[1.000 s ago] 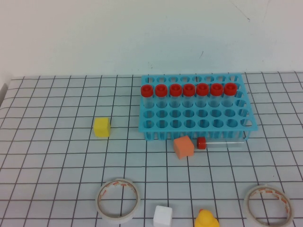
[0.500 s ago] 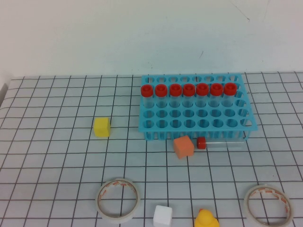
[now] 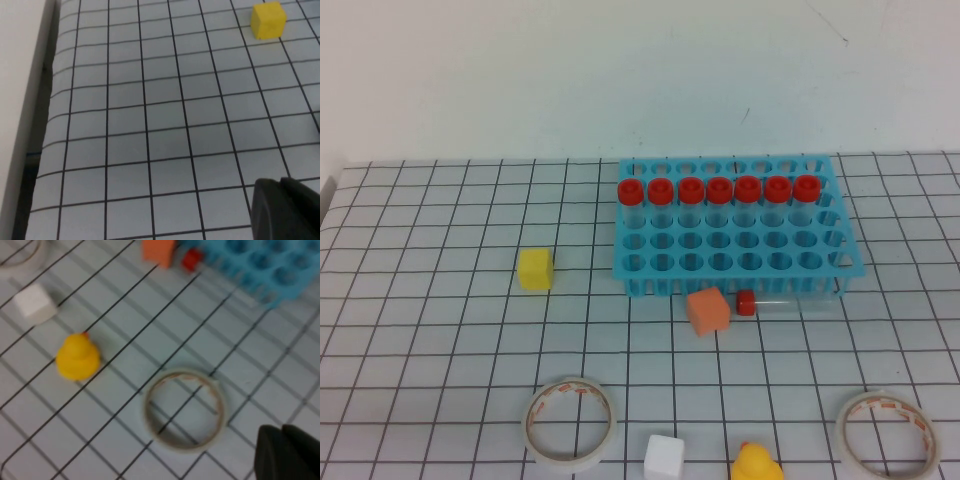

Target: Place the test tubes

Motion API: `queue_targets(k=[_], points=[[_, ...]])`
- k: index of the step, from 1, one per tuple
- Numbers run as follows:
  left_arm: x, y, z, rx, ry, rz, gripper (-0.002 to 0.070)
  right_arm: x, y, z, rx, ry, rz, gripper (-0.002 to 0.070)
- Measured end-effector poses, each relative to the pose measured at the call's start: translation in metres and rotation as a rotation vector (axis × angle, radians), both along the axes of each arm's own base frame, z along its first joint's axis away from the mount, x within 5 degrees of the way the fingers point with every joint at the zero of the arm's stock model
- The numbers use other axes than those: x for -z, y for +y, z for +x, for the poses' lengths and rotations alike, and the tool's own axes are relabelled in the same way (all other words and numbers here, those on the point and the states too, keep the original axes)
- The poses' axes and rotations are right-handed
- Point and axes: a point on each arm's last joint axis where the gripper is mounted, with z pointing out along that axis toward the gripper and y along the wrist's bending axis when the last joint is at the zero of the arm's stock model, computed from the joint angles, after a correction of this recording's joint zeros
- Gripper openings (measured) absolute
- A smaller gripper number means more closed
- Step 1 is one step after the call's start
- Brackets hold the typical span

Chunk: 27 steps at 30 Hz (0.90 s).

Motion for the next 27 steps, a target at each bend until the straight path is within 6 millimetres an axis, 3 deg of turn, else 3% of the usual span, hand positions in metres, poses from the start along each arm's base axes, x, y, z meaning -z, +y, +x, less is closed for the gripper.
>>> queue_targets(k=[6,9,11,19,27], points=[[0.001,0.000,0.002,0.004,0.016,0.017,-0.0001,0.035,0.016,0.071,-0.199,0.271,-0.024,-0.0001],[0.002,0.001,0.002,0.005,0.018,0.027,-0.0001,0.057,0.045,0.109,-0.336,0.397,-0.107,-0.0001],[0.002,0.001,0.002,0.006,0.023,0.030,-0.0001,0.068,0.064,0.124,-0.400,0.443,-0.192,-0.0001],[0.003,0.002,0.002,0.003,0.031,0.048,-0.0001,0.099,0.126,0.155,-0.648,0.400,-0.476,-0.0001],[0.008,0.003,0.003,0.002,0.030,0.058,-0.0001,0.104,0.135,0.168,-0.784,0.221,-0.555,0.0008]])
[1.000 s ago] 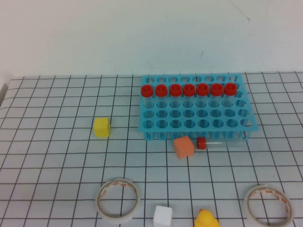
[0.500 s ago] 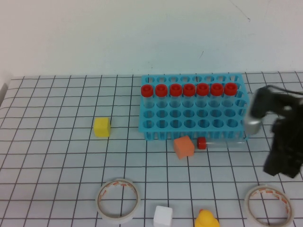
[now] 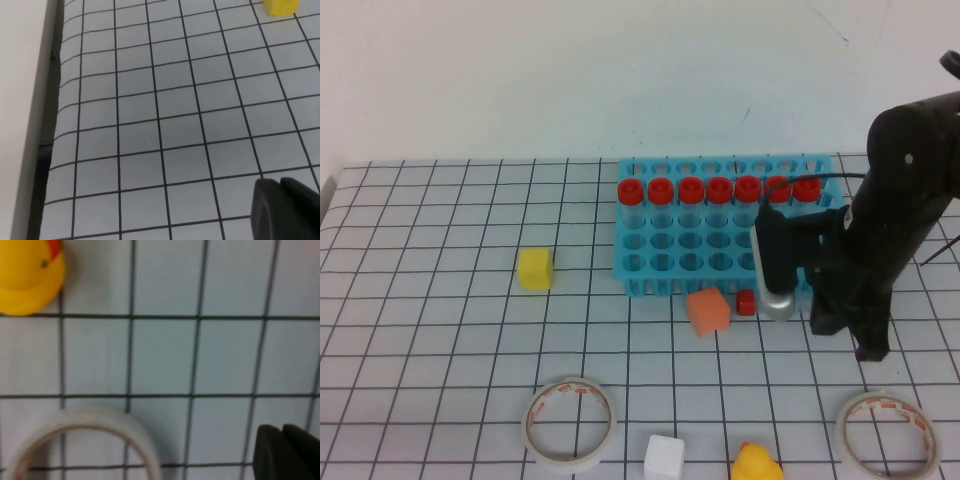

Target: Place the test tubes

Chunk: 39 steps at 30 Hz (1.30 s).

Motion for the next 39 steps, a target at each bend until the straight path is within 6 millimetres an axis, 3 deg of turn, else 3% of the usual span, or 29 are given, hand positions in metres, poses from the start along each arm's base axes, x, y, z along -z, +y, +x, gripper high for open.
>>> queue_targets(k=[4,9,12,27,39], points=[[0.016,-0.001,0.002,0.002,0.008,-0.024,-0.0001,0.002,0.003,0.008,-0.036,-0.074,0.021,0.0094],[0.019,-0.002,0.004,0.002,-0.004,-0.036,-0.0001,0.011,0.004,0.014,-0.053,-0.093,-0.003,0.0321],[0.019,-0.002,0.004,0.003,-0.015,-0.034,-0.0001,0.020,0.004,0.017,-0.058,-0.083,-0.020,0.0396],[0.018,-0.002,0.005,0.003,-0.021,-0.028,-0.0001,0.049,0.010,0.032,-0.029,-0.124,-0.002,0.0421],[0.018,-0.002,0.005,0.002,-0.024,-0.026,-0.0001,0.049,0.011,0.034,-0.012,-0.141,0.009,0.0421]])
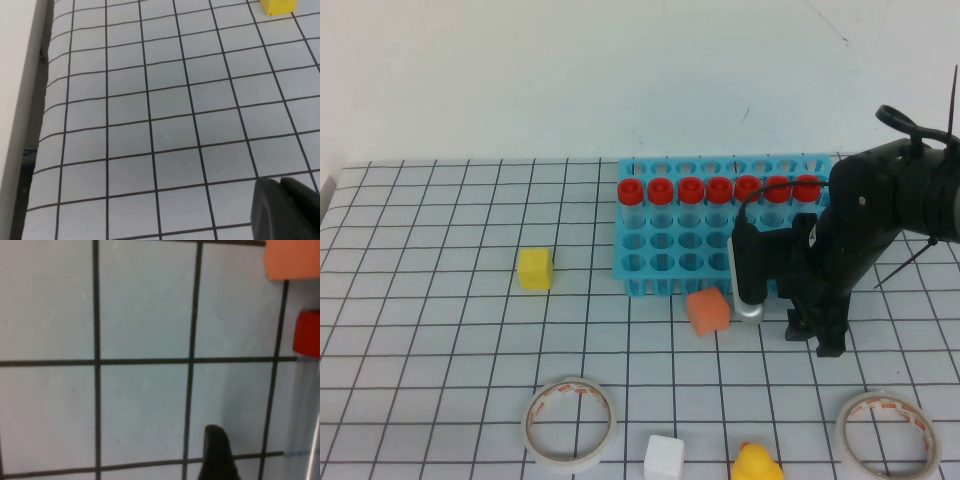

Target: Place the test tubes

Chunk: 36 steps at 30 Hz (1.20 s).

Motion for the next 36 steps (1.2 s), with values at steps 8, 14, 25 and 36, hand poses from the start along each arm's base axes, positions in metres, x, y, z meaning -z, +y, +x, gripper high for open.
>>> queue_targets(k=[8,14,25,36], points=[[0.000,0.000,0.000,0.000,-0.005,0.000,-0.0001,-0.002,0.001,0.005,-0.008,-0.056,0.008,0.0421],[0.000,0.000,0.000,0.002,-0.005,0.003,-0.0001,0.001,0.001,0.007,-0.013,-0.069,0.005,0.0421],[0.000,0.000,0.000,0.002,-0.005,-0.004,-0.0001,0.015,0.001,0.009,-0.002,-0.046,-0.013,0.0415],[-0.001,-0.001,0.000,0.005,-0.007,-0.007,-0.0001,0.015,0.001,0.008,0.024,-0.027,-0.015,0.0232]])
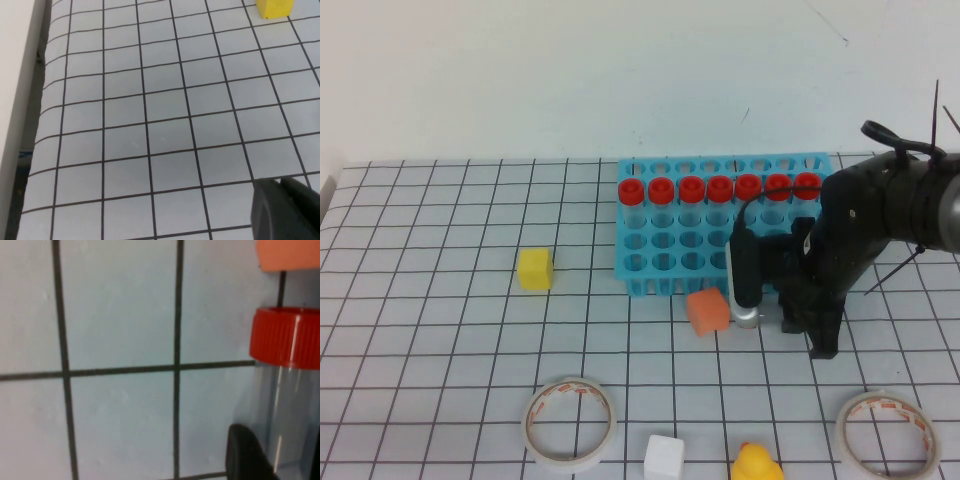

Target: Place the test tubes

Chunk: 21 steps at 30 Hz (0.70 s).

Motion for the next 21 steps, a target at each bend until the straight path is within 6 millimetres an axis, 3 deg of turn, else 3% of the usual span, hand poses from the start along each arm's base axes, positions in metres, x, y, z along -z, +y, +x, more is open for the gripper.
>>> queue_targets(k=[5,8,13,16,21], points=[[0.000,-0.001,0.000,0.001,0.000,-0.011,-0.0001,-0.002,0.002,-0.003,0.092,0.043,0.057,0.0232],[-0.001,-0.001,0.000,0.001,-0.010,-0.026,-0.0001,-0.014,0.007,-0.007,0.146,0.064,0.150,0.0232],[-0.011,-0.009,0.003,0.044,-0.126,-0.129,-0.0001,-0.059,0.020,-0.019,0.222,0.080,0.416,0.0232],[-0.022,-0.016,0.005,0.080,-0.233,-0.245,-0.0001,-0.089,0.033,-0.028,0.181,0.093,0.631,0.0232],[-0.039,-0.024,0.007,0.145,-0.392,-0.380,-0.0001,-0.121,0.055,-0.040,0.094,0.188,1.008,0.0232]])
